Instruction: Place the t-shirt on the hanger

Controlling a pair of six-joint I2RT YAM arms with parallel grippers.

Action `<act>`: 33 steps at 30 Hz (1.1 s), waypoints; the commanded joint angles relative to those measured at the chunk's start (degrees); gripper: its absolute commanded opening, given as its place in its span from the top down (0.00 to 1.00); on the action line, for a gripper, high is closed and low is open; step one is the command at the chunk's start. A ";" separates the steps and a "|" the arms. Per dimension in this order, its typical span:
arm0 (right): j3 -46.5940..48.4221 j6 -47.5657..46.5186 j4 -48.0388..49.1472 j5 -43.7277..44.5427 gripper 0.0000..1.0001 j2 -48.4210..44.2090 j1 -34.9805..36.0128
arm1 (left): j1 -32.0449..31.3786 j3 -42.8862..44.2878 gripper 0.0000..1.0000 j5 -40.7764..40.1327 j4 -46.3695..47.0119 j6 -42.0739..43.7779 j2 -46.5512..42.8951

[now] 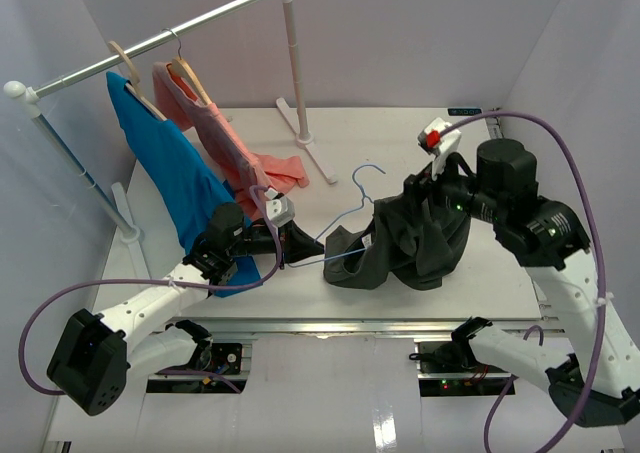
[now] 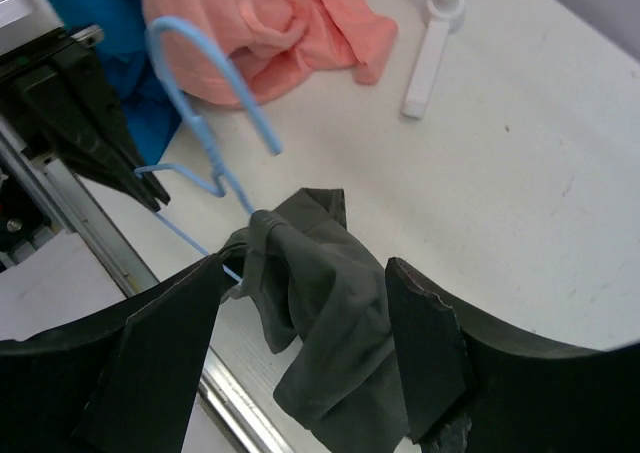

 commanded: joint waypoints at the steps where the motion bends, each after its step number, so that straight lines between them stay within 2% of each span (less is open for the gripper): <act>1: -7.87 -9.44 6.78 -8.98 0.28 -6.83 0.21 | -0.34 0.06 1.00 0.94 1.50 0.45 -2.16; 6: -13.38 -15.50 9.46 -16.88 0.33 -8.19 0.17 | -0.34 0.10 1.00 3.13 1.60 0.16 -2.76; 11: -12.88 -16.95 10.47 -20.71 0.36 -5.68 0.23 | -0.34 0.57 1.00 5.17 1.26 0.19 -2.46; 17: -12.23 -16.31 15.17 -19.81 0.39 -5.15 0.23 | -0.34 1.27 1.00 7.68 0.53 0.80 -1.61; 23: -11.88 -17.26 13.16 -21.58 0.38 -4.39 0.42 | -0.34 1.57 1.00 8.95 0.97 0.73 -0.87; 27: -10.32 -16.82 12.94 -20.99 0.34 -6.52 0.50 | -0.34 2.62 1.00 5.31 -3.85 2.17 -0.01; 33: -9.94 -18.98 10.62 -17.38 0.30 -7.28 0.58 | -0.34 2.51 1.00 4.93 -2.97 2.20 -0.19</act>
